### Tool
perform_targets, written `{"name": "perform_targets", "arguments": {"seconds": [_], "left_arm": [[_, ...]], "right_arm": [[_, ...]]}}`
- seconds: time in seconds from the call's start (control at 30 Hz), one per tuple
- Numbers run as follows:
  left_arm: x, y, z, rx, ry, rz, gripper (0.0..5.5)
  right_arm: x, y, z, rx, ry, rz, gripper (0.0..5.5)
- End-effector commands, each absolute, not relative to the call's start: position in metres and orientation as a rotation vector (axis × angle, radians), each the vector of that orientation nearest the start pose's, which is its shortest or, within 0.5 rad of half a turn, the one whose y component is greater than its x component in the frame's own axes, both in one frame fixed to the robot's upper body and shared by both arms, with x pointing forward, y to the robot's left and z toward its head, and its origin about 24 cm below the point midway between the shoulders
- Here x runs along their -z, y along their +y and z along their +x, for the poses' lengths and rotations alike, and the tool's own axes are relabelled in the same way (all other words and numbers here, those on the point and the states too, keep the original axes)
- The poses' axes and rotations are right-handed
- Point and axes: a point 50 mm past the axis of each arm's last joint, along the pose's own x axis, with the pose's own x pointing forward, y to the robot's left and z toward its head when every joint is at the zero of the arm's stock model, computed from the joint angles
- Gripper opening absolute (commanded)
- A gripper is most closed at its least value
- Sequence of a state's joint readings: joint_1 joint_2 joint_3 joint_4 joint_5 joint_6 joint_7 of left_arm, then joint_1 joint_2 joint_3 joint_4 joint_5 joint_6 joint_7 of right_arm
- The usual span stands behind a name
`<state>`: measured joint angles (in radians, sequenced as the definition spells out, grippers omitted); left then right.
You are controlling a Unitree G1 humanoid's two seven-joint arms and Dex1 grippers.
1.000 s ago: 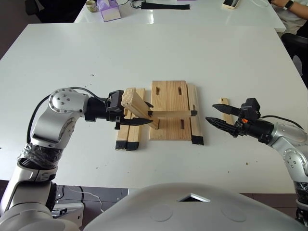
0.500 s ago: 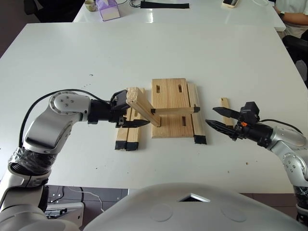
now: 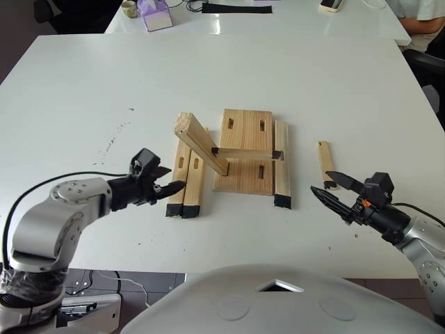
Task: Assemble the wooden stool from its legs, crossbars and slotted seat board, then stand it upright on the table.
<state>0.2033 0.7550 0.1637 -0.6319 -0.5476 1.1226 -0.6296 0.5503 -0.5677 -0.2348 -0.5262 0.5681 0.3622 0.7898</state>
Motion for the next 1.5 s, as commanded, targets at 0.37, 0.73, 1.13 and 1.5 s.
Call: {"name": "perform_targets", "arguments": {"seconds": [0.37,0.73,1.13,1.5], "left_arm": [[-0.066,0.246,0.178,0.491,0.873,0.190,3.18],[-0.028,0.268,0.176,0.383,0.947,-0.032,2.45],[-0.138,0.295,0.274,0.438,0.170,-0.321,2.01],[-0.293,0.223,0.230,1.181,-0.369,-0.326,2.01]], "right_arm": [[-0.069,-0.221,0.142,-0.722,0.324,0.028,3.28],[-0.071,-0.224,0.149,-0.723,0.308,-0.002,3.28],[-0.090,-0.243,0.173,-0.670,0.231,-0.016,3.28],[-0.205,-0.241,0.202,-0.855,-0.155,0.106,3.28]]}}
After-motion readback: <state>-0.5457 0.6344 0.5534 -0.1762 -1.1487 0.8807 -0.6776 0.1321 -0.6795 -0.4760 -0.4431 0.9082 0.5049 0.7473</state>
